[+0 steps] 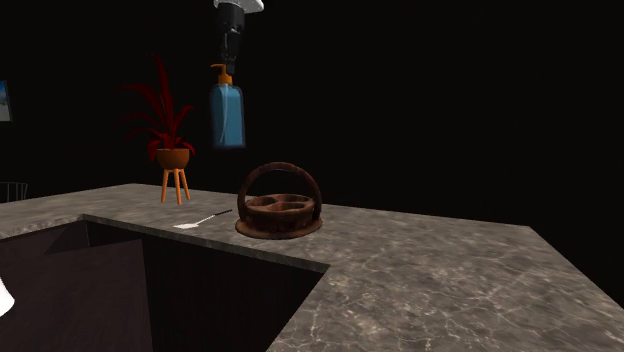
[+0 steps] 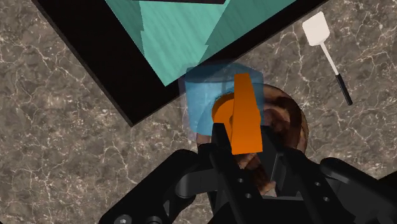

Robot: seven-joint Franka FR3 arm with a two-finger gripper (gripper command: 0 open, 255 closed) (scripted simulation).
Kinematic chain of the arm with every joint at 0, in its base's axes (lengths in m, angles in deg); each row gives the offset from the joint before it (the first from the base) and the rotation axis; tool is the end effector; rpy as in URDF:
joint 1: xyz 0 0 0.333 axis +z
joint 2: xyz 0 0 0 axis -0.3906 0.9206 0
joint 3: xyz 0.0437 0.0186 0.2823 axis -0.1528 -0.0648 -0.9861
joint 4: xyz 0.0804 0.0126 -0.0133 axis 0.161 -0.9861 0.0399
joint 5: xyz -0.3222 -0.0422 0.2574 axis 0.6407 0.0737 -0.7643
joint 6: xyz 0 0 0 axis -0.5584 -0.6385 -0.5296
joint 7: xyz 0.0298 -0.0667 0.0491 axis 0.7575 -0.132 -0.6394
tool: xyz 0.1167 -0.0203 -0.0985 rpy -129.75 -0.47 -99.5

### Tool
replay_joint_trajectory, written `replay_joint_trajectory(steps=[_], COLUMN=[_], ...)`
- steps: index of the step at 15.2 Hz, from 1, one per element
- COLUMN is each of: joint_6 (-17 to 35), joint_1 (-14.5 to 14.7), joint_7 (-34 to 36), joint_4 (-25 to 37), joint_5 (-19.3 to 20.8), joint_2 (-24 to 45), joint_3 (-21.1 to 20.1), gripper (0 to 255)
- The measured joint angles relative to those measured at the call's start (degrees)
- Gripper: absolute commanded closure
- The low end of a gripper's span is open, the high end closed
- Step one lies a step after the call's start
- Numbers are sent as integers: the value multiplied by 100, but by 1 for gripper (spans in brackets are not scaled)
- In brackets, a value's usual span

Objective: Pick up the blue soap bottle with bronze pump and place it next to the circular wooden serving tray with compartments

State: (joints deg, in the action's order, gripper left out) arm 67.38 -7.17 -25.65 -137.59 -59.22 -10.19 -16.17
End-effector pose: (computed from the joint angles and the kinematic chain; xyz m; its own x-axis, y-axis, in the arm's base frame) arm 0.5284 0.1742 0.5589 0.9960 -0.0370 -0.0814 -0.0353 -0.9991 0.0219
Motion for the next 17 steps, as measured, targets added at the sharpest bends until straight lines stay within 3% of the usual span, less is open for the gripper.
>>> replay_joint_trajectory(steps=[10,17], joint_6=[-171,-669], joint_1=[712,1389], joint_7=[1330,2240], joint_4=[1070,2797], joint_5=[15,238], joint_2=[887,2114], joint_3=[-622,-954], gripper=[255,255])
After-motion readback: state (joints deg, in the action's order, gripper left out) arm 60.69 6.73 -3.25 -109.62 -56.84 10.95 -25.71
